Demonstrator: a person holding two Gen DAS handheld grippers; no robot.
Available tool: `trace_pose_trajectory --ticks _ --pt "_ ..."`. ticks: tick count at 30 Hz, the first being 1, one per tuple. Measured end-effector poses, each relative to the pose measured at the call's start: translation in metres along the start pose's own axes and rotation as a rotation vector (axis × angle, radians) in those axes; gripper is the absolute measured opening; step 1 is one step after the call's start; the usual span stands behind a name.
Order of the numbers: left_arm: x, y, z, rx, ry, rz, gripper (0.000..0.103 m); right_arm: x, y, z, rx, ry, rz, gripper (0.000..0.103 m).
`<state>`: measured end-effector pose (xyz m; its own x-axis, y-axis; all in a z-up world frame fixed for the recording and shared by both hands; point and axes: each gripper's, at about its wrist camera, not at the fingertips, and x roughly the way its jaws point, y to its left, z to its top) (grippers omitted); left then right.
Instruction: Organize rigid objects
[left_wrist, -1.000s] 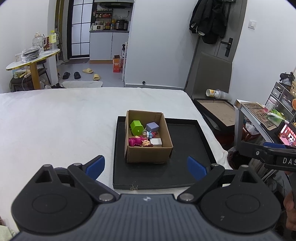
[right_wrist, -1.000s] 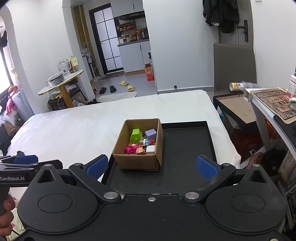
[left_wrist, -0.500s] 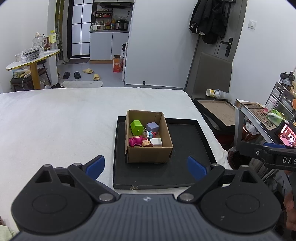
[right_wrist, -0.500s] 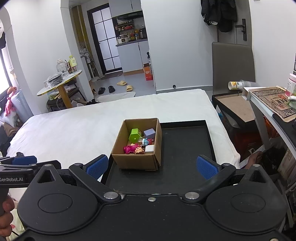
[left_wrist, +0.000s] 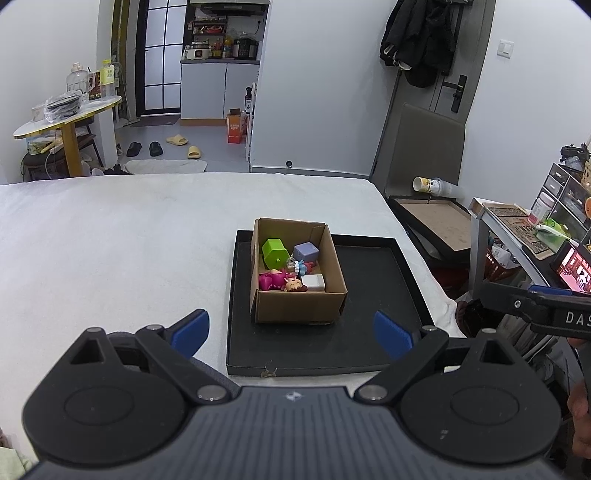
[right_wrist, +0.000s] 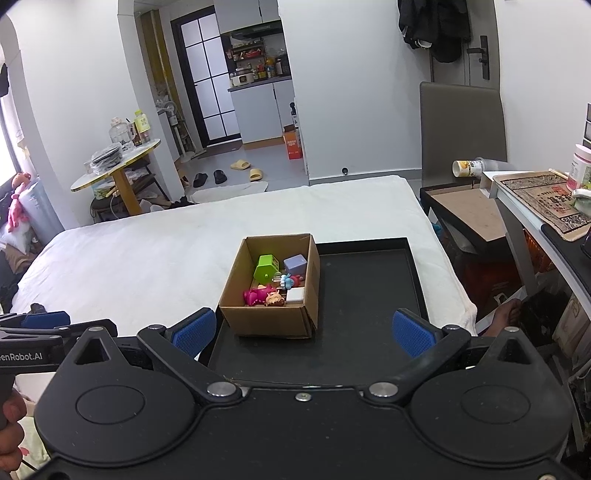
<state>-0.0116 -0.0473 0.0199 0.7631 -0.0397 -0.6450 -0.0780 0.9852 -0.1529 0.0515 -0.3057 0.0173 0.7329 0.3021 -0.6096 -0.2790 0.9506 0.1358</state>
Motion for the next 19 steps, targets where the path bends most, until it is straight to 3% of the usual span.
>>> trace_pose_trajectory --ticks 19 --pt "-0.0031 -0.0005 -0.0031 0.005 -0.022 -0.02 0.095 0.0041 -0.0024 -0.0033 0.018 0.01 -0.014 0.103"
